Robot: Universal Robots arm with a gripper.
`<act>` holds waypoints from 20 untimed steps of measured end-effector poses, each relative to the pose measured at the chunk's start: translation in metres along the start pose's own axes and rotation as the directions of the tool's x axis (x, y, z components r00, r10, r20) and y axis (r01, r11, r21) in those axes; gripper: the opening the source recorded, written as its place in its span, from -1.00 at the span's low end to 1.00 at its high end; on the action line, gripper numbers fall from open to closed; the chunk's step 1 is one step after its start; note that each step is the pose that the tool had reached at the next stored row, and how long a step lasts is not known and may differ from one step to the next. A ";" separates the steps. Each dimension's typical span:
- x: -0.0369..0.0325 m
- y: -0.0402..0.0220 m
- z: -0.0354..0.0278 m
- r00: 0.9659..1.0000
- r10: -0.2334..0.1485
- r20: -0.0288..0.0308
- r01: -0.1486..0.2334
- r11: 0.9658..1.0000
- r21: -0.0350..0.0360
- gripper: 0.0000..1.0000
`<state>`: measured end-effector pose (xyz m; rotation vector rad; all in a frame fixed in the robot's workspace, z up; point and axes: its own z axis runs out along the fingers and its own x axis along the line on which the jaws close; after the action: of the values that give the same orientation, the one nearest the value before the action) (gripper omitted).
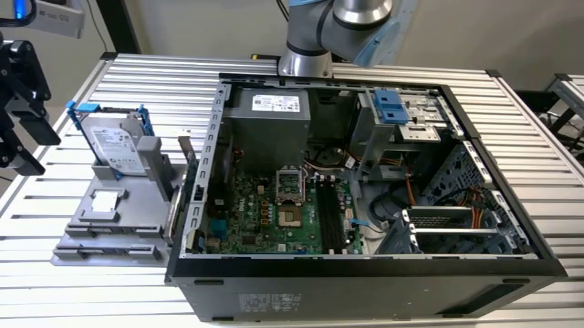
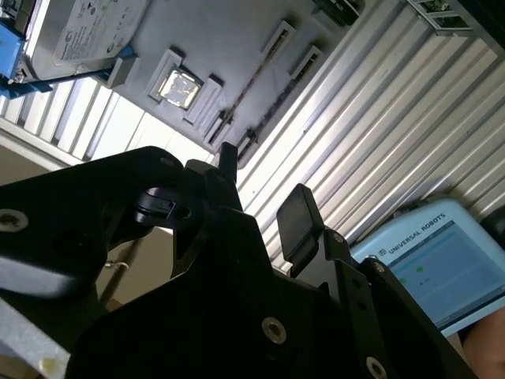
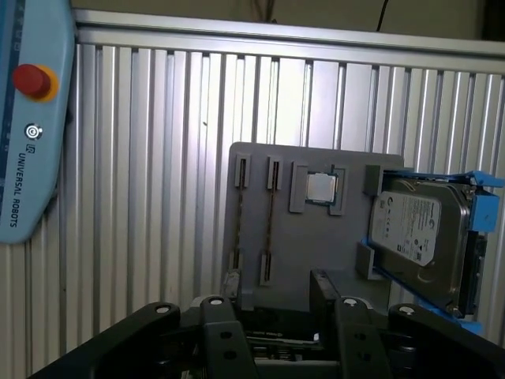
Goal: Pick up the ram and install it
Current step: 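Pick up the ram and move it above insertion slot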
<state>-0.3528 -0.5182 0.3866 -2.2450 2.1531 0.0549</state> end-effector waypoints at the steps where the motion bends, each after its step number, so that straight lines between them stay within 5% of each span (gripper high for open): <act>1: 0.0000 0.0000 0.0000 1.000 0.000 0.000 0.000 1.000 0.000 1.00; 8: 0.0001 0.0000 0.0020 1.000 0.001 0.000 -0.001 1.000 0.000 1.00; 20: 0.0006 0.0000 0.0147 1.000 0.020 0.000 -0.020 1.000 -0.001 1.00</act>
<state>-0.3528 -0.5181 0.3718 -2.2240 2.1760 0.0566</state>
